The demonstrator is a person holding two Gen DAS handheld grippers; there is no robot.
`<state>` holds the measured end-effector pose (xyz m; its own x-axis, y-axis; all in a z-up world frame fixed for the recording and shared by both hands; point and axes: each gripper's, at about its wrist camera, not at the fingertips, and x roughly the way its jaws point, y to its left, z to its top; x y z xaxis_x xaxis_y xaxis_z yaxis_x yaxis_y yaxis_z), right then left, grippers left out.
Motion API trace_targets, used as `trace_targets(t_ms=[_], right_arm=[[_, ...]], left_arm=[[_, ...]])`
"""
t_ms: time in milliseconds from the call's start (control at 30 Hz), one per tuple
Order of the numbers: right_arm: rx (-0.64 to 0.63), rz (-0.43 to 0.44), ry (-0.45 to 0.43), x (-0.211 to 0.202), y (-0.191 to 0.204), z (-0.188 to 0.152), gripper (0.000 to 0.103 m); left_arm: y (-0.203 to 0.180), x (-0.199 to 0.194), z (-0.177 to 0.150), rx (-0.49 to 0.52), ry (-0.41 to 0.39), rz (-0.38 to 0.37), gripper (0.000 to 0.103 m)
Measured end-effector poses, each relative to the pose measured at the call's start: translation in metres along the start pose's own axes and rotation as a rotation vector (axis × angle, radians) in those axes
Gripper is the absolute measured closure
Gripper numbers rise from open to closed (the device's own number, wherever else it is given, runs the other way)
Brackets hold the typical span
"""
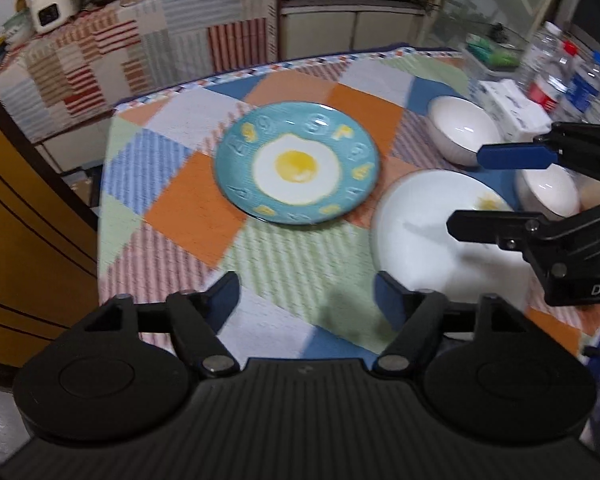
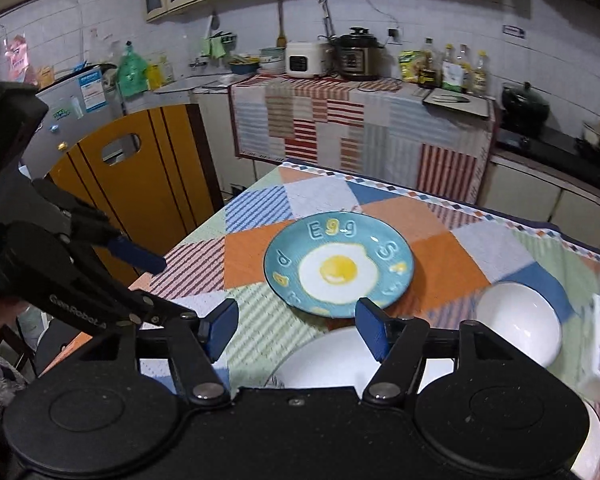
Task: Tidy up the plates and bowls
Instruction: 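Close both grippers on the blue egg plate rim and lift it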
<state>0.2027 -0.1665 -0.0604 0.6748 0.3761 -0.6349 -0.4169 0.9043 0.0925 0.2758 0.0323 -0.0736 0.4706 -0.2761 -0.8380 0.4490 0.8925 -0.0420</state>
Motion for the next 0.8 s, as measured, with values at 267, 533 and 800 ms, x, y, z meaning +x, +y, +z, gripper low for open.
trace_targets(t_ms=[267,533,800], right_arm=[[0.041,-0.026,0.083,0.072,-0.027,0.013,0.030],[0.237,-0.038,0.153,0.135,-0.074,0.005,0.031],[0.223,-0.105,0.209,0.178,-0.085,0.002,0.036]], left_arm=[[0.040,0.042,0.022,-0.075,-0.063,0.028,0.008],[0.073,0.114,0.044,-0.192,-0.095,-0.030,0.010],[0.092,0.158,0.049,-0.252,-0.013,-0.056,0.018]])
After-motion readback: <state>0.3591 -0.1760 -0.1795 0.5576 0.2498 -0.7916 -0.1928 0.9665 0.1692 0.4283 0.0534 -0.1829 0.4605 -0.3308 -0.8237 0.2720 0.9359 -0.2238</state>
